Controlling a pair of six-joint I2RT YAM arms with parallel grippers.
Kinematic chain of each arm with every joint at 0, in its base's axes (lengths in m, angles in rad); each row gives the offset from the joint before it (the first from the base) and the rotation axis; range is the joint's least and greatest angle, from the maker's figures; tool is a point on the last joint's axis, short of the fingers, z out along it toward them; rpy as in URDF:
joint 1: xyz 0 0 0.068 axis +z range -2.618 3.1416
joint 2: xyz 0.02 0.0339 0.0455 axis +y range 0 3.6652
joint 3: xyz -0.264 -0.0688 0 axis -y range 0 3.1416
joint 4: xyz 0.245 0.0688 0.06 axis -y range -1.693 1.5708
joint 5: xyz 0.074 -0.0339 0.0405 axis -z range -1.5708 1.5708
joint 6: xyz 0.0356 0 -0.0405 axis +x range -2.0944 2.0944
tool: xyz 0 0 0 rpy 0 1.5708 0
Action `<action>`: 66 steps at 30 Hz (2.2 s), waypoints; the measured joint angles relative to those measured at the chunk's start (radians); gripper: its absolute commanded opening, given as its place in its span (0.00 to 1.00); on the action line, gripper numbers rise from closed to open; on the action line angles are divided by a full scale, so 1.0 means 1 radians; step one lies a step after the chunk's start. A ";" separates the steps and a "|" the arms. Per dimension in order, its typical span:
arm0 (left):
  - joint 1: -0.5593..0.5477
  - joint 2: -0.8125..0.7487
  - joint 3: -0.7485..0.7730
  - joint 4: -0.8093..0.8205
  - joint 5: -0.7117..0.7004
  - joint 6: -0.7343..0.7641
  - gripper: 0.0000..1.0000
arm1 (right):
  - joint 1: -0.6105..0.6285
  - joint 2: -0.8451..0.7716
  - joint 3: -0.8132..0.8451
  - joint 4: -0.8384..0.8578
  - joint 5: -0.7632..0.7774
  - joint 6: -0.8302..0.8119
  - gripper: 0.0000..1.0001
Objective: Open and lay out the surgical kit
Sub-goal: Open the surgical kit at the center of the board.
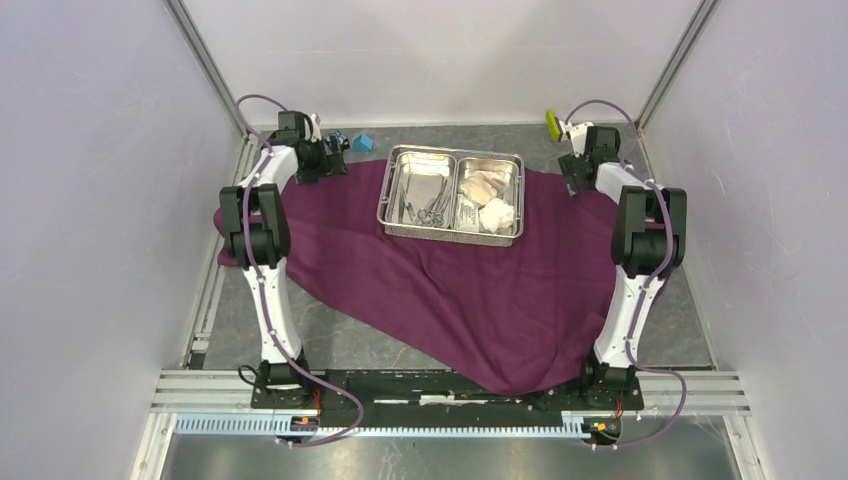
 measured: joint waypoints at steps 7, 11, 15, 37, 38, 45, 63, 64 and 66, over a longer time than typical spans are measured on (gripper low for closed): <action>0.019 0.026 0.006 0.013 0.013 -0.066 1.00 | 0.000 0.049 0.071 -0.012 0.033 -0.034 0.90; 0.045 0.018 -0.025 0.070 0.023 -0.099 1.00 | 0.000 0.069 0.098 -0.011 0.044 -0.047 0.89; 0.081 -0.008 -0.071 0.096 0.022 -0.110 1.00 | 0.000 0.076 0.108 -0.011 0.044 -0.055 0.89; 0.196 -0.038 0.013 0.089 0.022 -0.054 0.98 | -0.160 -0.139 -0.016 -0.029 -0.077 -0.028 0.89; 0.198 -0.030 0.018 0.087 0.022 -0.054 0.97 | -0.175 -0.139 -0.023 -0.032 -0.084 -0.028 0.89; 0.206 0.025 0.021 0.064 0.021 -0.053 0.95 | -0.227 -0.117 -0.045 -0.092 -0.131 -0.025 0.89; 0.206 0.024 -0.021 0.061 0.013 0.023 0.91 | -0.271 0.047 0.101 -0.191 -0.312 0.027 0.28; 0.206 0.023 -0.023 0.062 0.013 0.025 0.91 | -0.271 0.050 0.106 -0.195 -0.314 0.026 0.24; 0.206 0.022 -0.023 0.062 0.013 0.026 0.91 | -0.270 0.062 0.128 -0.211 -0.317 0.030 0.16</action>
